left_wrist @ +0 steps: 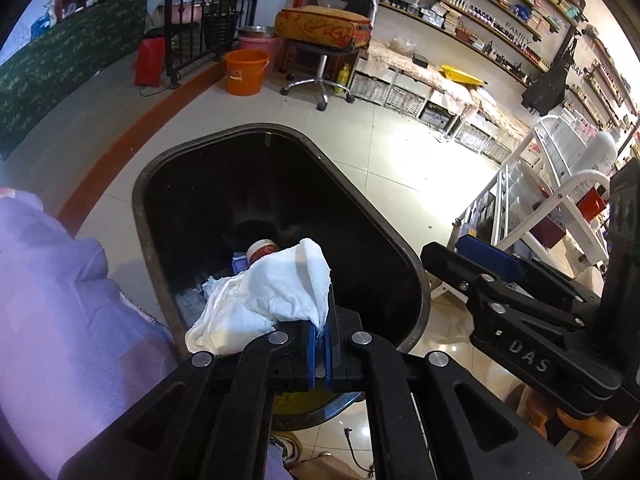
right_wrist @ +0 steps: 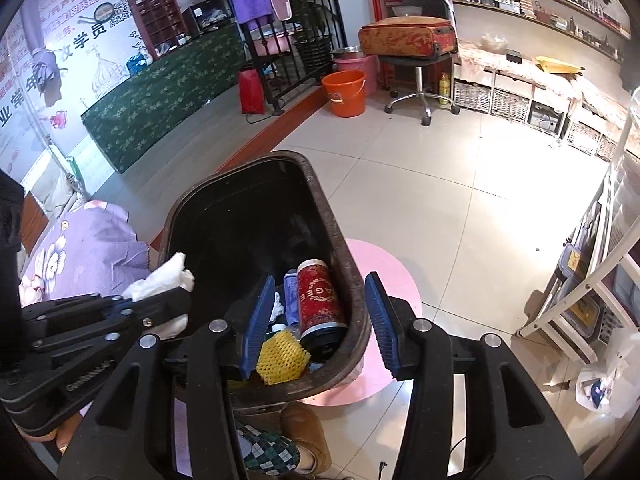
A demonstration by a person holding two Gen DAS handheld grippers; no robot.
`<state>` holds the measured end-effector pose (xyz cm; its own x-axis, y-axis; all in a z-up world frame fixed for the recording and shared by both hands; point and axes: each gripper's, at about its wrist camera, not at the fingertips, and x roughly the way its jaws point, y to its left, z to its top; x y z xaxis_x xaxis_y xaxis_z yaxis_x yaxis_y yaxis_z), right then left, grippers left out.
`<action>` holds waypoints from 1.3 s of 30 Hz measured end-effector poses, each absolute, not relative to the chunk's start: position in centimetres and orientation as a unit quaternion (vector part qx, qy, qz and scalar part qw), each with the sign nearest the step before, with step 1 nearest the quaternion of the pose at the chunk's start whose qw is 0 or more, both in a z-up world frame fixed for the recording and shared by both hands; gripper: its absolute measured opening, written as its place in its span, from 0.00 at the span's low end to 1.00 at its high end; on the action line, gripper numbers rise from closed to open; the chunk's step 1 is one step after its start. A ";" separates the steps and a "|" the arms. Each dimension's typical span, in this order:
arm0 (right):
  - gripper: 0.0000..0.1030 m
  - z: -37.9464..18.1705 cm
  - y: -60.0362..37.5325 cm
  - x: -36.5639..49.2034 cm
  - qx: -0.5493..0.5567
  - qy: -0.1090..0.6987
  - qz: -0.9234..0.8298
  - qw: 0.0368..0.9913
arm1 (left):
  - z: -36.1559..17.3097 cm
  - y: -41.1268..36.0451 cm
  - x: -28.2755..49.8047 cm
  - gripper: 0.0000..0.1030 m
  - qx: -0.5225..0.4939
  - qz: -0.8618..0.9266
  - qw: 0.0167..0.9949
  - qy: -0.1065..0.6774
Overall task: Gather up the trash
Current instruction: 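Open the right tool over the bin while the left tool releases its tissue, then move both open tools back over the table toward the bottle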
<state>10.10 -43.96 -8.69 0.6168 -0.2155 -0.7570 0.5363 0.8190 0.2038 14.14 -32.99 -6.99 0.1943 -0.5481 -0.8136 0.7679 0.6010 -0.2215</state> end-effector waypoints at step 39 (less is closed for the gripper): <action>0.74 -7.5 -40.4 12.4 0.211 0.373 -0.182 0.885 | -5.5 -23.7 13.9 0.92 0.125 -0.337 0.827 0.432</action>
<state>12.43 -40.43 -7.48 0.6562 -0.1643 -0.7365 0.4794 0.8445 0.2387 13.88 -23.69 -5.53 0.3993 -0.4503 -0.7986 0.6657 0.7413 -0.0852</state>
